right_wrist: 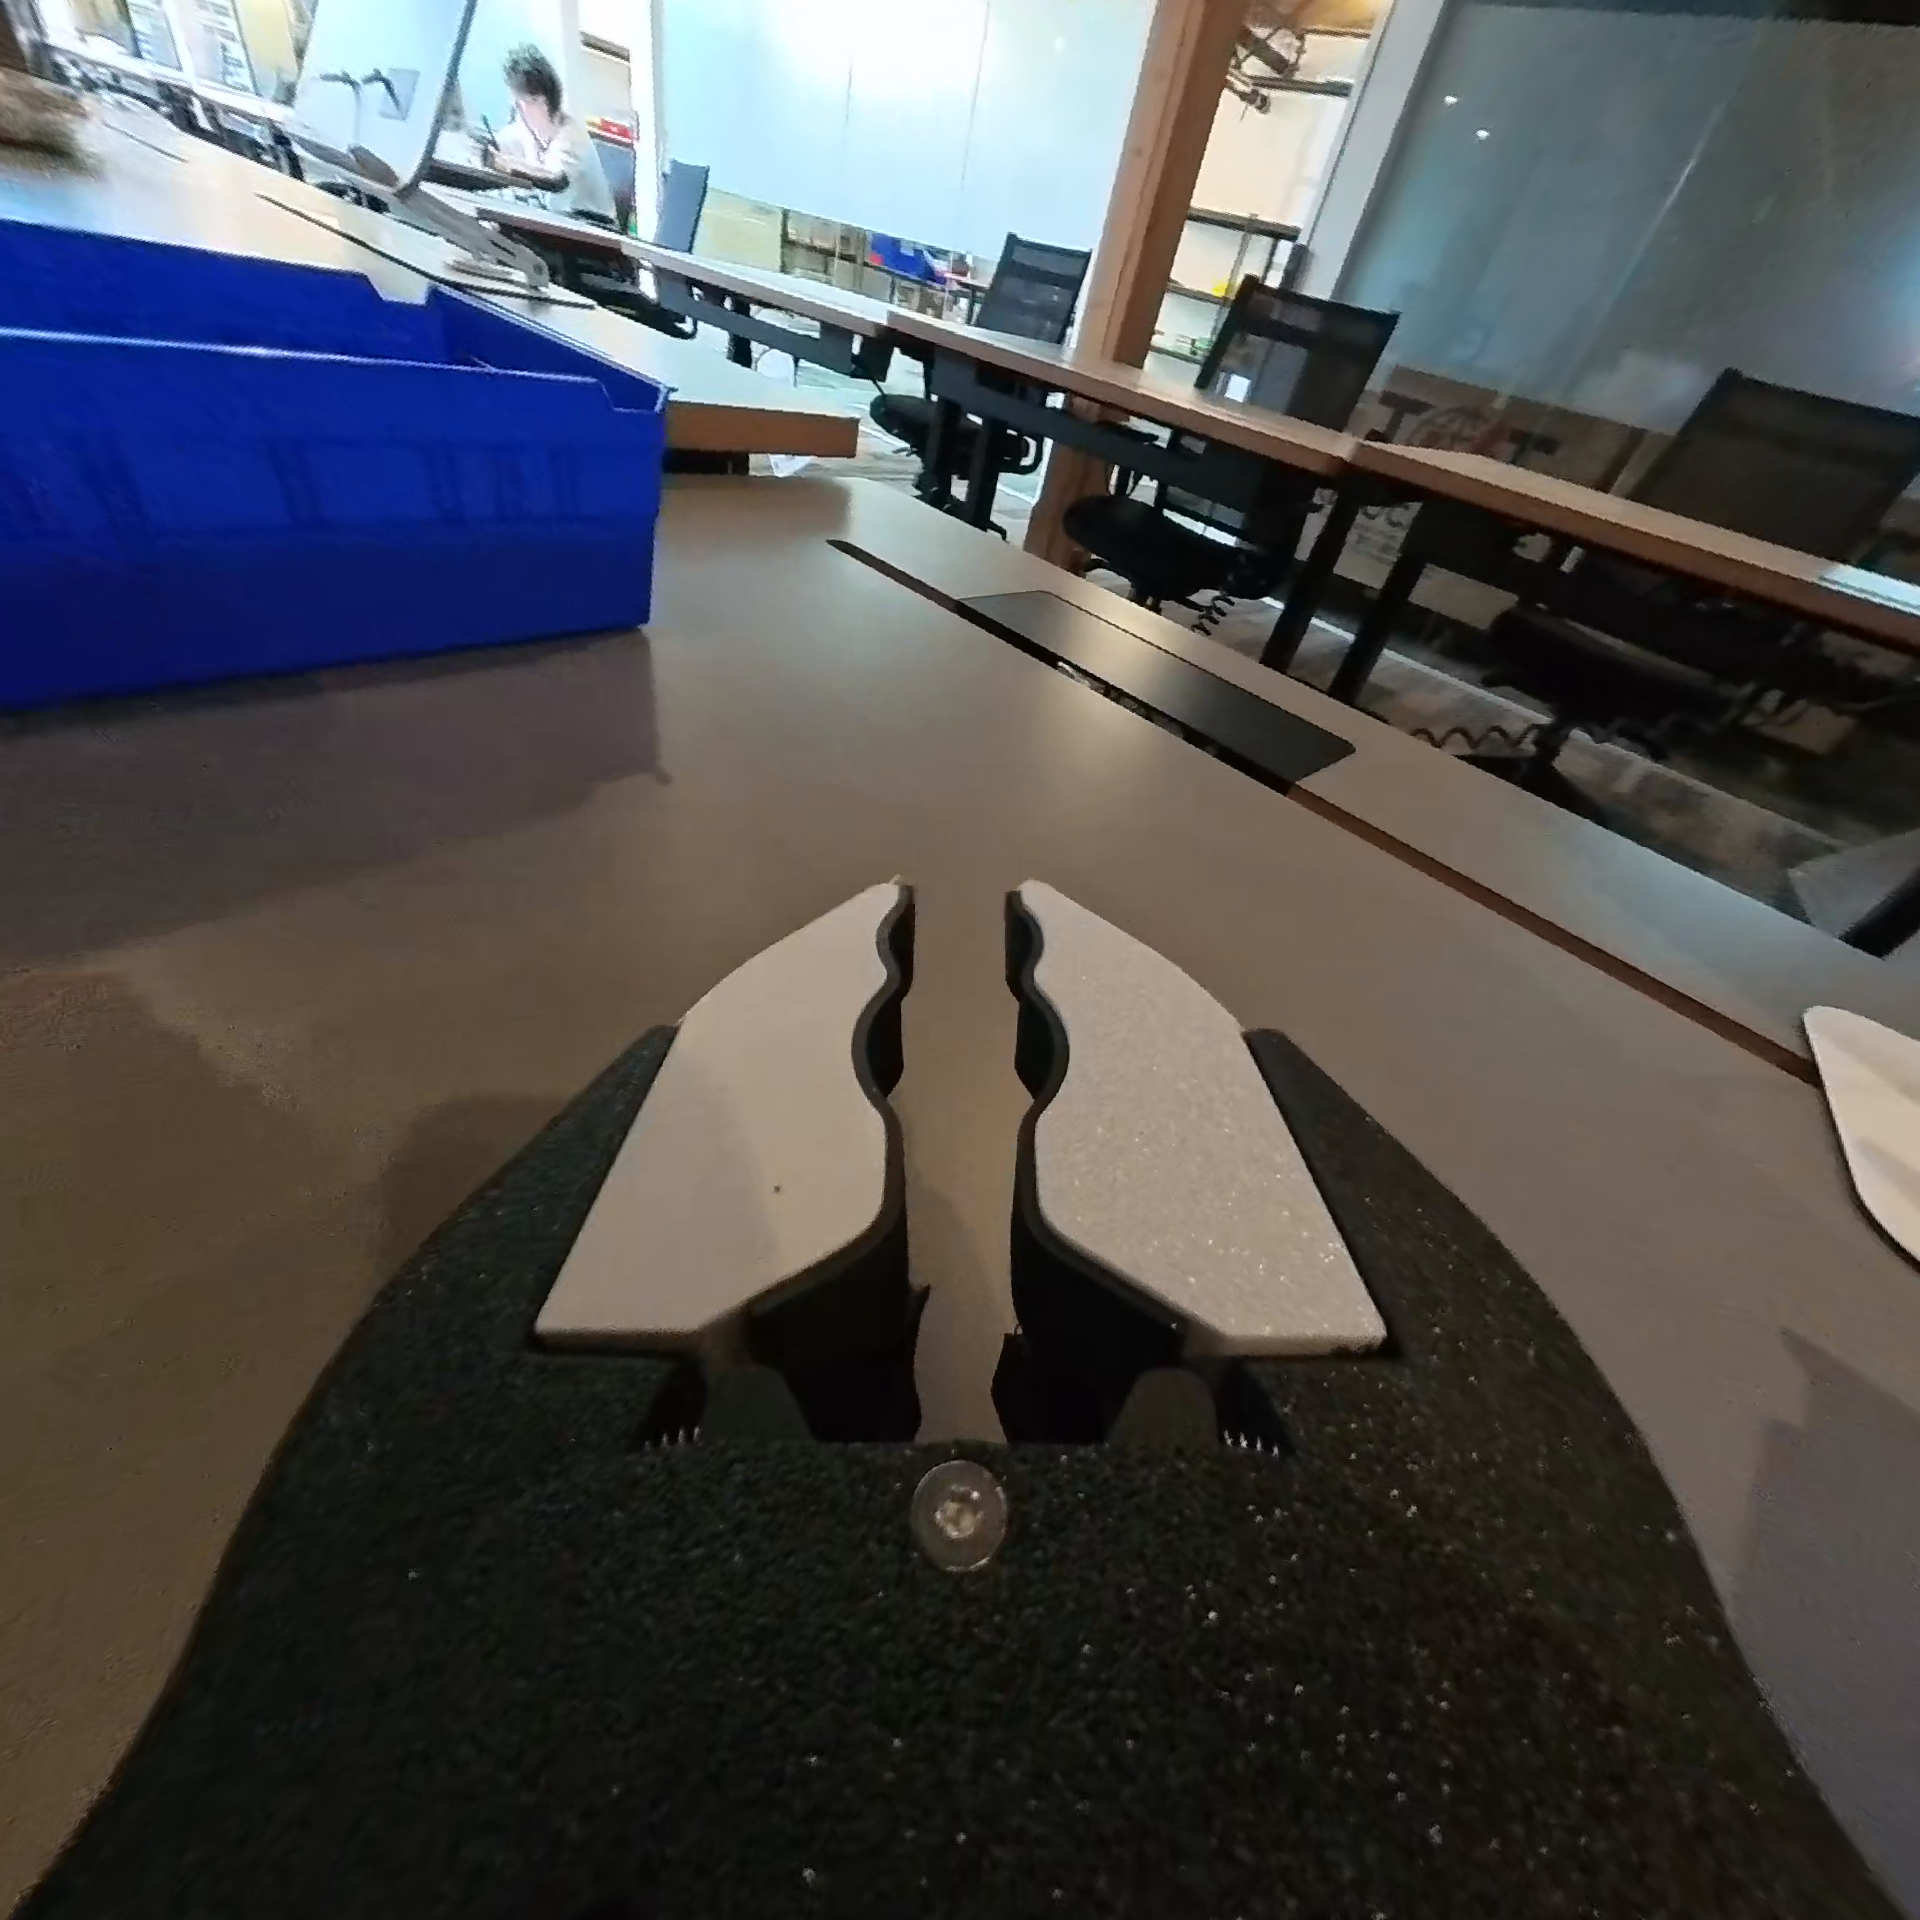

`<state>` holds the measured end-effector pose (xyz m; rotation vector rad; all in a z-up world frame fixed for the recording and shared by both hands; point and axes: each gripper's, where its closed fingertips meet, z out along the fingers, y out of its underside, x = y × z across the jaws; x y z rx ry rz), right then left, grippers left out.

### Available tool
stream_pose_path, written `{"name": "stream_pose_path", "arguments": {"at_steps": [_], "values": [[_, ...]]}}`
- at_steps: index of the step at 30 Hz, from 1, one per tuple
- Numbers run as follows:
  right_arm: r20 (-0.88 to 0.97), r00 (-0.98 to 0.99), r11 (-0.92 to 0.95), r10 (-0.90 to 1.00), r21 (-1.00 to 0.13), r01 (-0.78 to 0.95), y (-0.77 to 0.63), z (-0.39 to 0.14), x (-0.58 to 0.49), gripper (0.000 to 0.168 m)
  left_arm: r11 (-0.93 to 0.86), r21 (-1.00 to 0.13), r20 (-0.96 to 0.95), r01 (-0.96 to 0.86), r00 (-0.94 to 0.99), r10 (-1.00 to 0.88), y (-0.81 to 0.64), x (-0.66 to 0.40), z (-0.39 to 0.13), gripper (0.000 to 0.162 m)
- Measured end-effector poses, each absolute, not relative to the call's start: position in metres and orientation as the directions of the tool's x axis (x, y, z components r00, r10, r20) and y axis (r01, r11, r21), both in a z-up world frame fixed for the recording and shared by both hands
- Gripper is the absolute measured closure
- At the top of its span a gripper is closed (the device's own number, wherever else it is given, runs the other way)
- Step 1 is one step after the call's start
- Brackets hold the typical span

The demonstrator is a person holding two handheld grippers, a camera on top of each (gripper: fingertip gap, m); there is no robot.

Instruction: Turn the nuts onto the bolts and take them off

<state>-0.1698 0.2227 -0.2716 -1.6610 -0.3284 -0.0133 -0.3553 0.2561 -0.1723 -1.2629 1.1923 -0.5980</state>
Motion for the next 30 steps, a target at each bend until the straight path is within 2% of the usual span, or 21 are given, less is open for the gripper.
{"name": "stream_pose_path", "arguments": {"at_steps": [3,5,9,11,13,17,19,30], "values": [[0.202,0.951,-0.076,0.235,-0.971,0.225,0.222,-0.272,-0.176,0.152,0.228,-0.906,-0.403,-0.356,0.566,-0.719,0.310,-0.430,-0.168,0.162],[0.213,0.944,-0.080,0.250,-0.968,0.240,0.223,-0.274,-0.179,0.152,0.135,-0.875,-0.438,-0.465,0.639,-0.633,0.341,-0.477,-0.183,0.162],[0.234,0.932,-0.083,0.275,-0.960,0.266,0.223,-0.276,-0.185,0.152,-0.141,-0.747,-0.432,-0.649,0.636,-0.639,0.379,-0.530,-0.238,0.160],[0.240,0.928,-0.086,0.284,-0.958,0.274,0.223,-0.277,-0.186,0.152,-0.268,-0.670,-0.384,-0.692,0.632,-0.673,0.390,-0.541,-0.266,0.150],[0.242,0.926,-0.086,0.289,-0.957,0.277,0.223,-0.277,-0.187,0.152,-0.360,-0.595,-0.341,-0.718,0.632,-0.696,0.397,-0.546,-0.289,0.147],[0.244,0.922,-0.087,0.301,-0.956,0.281,0.223,-0.278,-0.189,0.152,-0.392,-0.446,-0.445,-0.805,0.579,-0.683,0.411,-0.561,-0.316,0.149],[0.247,0.919,-0.090,0.307,-0.954,0.286,0.223,-0.279,-0.190,0.152,-0.416,-0.402,-0.439,-0.816,0.570,-0.695,0.412,-0.563,-0.328,0.149],[0.279,0.901,-0.098,0.333,-0.940,0.328,0.224,-0.283,-0.196,0.152,-0.432,-0.410,-0.404,-0.803,0.585,-0.703,0.414,-0.564,-0.334,0.151]]}}
